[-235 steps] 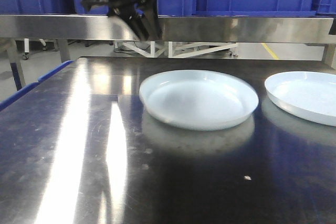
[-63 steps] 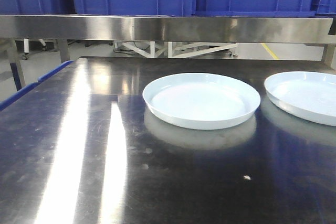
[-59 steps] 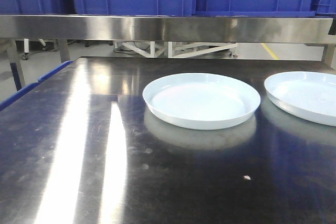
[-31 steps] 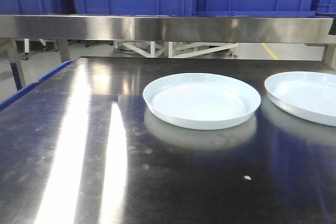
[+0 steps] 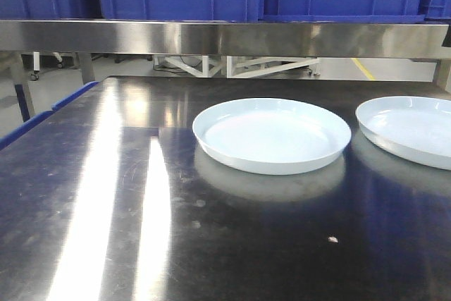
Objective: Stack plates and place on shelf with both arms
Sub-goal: 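Lower the right gripper and pinch the rim of the other white plate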
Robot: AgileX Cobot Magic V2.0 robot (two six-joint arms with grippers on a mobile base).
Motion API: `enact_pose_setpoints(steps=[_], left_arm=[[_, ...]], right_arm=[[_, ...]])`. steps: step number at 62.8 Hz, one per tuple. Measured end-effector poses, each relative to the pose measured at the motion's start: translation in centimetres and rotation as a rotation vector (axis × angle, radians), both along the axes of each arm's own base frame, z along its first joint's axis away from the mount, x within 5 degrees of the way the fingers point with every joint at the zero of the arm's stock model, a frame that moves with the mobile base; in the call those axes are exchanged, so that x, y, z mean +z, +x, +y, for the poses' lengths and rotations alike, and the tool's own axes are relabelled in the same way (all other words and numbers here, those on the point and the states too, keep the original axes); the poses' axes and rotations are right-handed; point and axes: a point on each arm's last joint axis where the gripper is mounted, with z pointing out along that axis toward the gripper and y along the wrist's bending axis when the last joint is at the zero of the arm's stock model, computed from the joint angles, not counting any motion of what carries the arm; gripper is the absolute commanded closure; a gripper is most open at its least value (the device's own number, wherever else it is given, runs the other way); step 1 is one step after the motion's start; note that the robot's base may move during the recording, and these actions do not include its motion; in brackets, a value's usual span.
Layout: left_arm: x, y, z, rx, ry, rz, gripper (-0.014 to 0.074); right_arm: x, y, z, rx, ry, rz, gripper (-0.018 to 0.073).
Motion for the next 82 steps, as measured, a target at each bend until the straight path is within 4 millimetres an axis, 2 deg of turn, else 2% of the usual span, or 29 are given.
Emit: enact_pose_setpoints(steps=[16, 43, 82], left_arm=[[0.0, 0.0, 0.0, 0.000, 0.002, 0.000, 0.0505], [0.0, 0.0, 0.0, 0.000, 0.002, 0.000, 0.0505], [0.0, 0.0, 0.0, 0.000, 0.002, 0.000, 0.0505]], right_arm=[[-2.2, 1.7, -0.4, -0.005, 0.012, 0.070, 0.0125], [-4.7, 2.6, -0.6, -0.005, 0.025, 0.144, 0.0125], [-5.2, 2.6, -1.4, -0.022, 0.018, 0.156, 0.0125]])
